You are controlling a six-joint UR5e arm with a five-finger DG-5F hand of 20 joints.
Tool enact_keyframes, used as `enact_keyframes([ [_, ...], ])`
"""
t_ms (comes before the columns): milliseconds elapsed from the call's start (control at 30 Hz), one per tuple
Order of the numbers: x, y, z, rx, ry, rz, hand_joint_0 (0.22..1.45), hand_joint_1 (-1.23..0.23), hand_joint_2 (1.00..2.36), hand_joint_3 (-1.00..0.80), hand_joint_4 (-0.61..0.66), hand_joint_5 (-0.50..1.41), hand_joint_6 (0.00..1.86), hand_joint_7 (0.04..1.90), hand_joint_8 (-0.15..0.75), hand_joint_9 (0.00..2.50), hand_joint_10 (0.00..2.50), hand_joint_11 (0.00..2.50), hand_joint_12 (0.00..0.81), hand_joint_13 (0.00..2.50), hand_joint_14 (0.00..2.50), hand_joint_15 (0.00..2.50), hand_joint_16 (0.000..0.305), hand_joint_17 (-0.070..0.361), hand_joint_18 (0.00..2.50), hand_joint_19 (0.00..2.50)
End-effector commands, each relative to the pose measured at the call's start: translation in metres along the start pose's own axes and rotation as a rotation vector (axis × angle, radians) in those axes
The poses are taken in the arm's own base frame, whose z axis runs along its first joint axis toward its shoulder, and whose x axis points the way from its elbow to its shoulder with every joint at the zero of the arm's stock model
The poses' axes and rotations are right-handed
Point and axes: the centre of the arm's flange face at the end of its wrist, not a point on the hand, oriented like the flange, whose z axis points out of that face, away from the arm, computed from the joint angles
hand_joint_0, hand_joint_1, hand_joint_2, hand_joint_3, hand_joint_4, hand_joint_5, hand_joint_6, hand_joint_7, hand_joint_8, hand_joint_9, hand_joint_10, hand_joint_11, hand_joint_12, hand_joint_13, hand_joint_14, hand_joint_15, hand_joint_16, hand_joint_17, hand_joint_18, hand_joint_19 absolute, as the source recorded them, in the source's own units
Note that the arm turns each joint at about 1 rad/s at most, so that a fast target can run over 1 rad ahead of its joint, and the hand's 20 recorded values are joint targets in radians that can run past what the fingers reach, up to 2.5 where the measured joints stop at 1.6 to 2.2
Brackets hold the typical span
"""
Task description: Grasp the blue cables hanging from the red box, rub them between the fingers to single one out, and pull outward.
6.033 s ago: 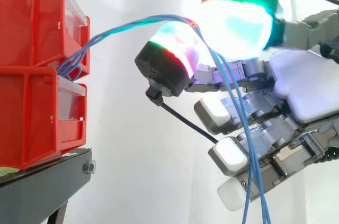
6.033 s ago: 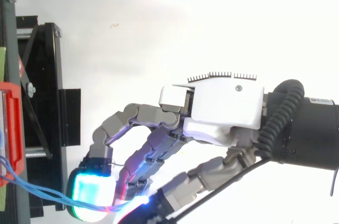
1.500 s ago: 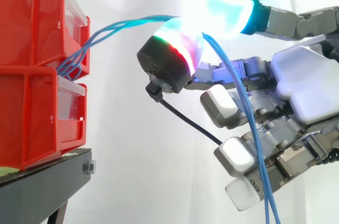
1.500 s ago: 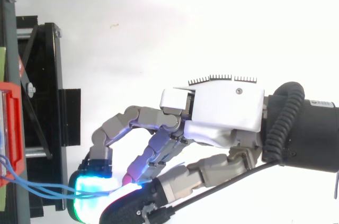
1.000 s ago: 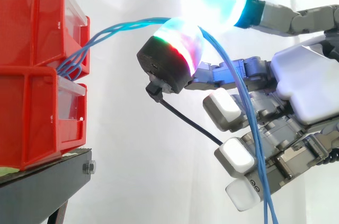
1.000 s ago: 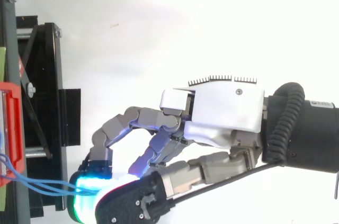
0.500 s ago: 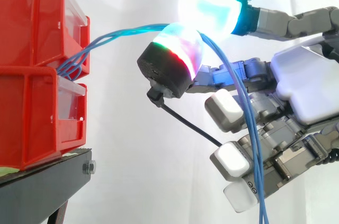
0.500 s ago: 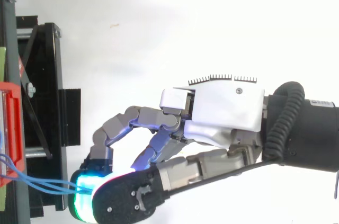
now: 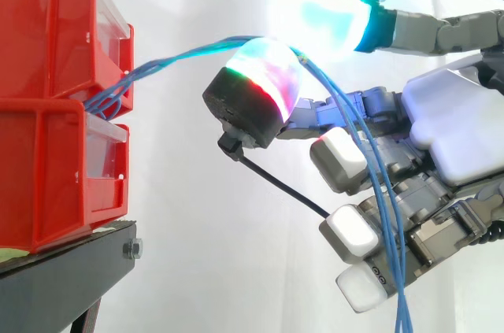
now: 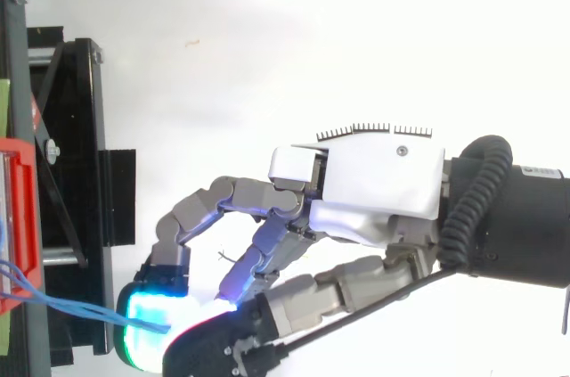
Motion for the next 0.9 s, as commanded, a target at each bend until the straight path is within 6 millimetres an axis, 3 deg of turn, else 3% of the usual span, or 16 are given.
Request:
enact_keyframes([
  [0, -0.0001, 0.0001, 0.0000, 0.000, 0.000, 0.000, 0.63, -0.88, 1.02, -0.16, -0.28, -0.14, 0.87, 0.91, 0.203, 0.97, 0.02, 0.57, 0.356, 0.77, 0.02, 0.48, 0.052, 0.118, 0.58, 0.45],
  [133, -0.0003, -0.0006, -0.0001, 0.001, -0.001, -0.001, 0.69, -0.94, 1.02, -0.25, -0.32, -0.15, 0.87, 0.97, 0.175, 0.93, 0.01, 0.56, 0.341, 0.76, 0.02, 0.47, 0.050, 0.112, 0.63, 0.44],
  [233, -0.0001, 0.0001, 0.0000, 0.000, 0.000, 0.000, 0.75, -0.98, 1.00, -0.50, -0.35, -0.16, 0.88, 0.93, 0.149, 0.88, 0.02, 0.53, 0.327, 0.73, 0.02, 0.44, 0.048, 0.109, 0.67, 0.41],
  [300, -0.0001, -0.0002, -0.0003, 0.003, 0.000, -0.001, 0.73, -0.98, 1.00, -0.50, -0.32, -0.16, 0.88, 0.85, 0.146, 0.86, 0.01, 0.53, 0.325, 0.72, 0.02, 0.44, 0.048, 0.108, 0.68, 0.41],
  [400, -0.0001, -0.0002, -0.0003, 0.003, 0.000, -0.001, 0.64, -0.98, 1.00, -0.50, -0.27, -0.15, 0.87, 0.88, 0.146, 0.87, 0.01, 0.53, 0.323, 0.72, 0.02, 0.44, 0.048, 0.107, 0.68, 0.42],
  [467, -0.0001, -0.0002, -0.0003, 0.003, 0.000, -0.001, 0.47, -0.91, 1.00, -0.50, -0.24, -0.14, 0.88, 0.84, 0.187, 0.92, 0.01, 0.54, 0.354, 0.73, 0.02, 0.45, 0.054, 0.121, 0.68, 0.45],
  [567, -0.0001, -0.0002, -0.0003, 0.003, 0.000, -0.001, 0.42, -0.81, 1.00, -0.50, -0.23, -0.13, 0.88, 0.82, 0.211, 0.95, 0.01, 0.52, 0.377, 0.74, 0.02, 0.46, 0.059, 0.132, 0.68, 0.46],
  [867, -0.0013, -0.0001, -0.0003, 0.004, -0.002, -0.001, 0.42, -0.54, 1.00, -0.50, -0.23, -0.11, 0.84, 0.87, 0.228, 1.01, 0.01, 0.51, 0.385, 0.74, 0.02, 0.47, 0.061, 0.136, 0.63, 0.50],
])
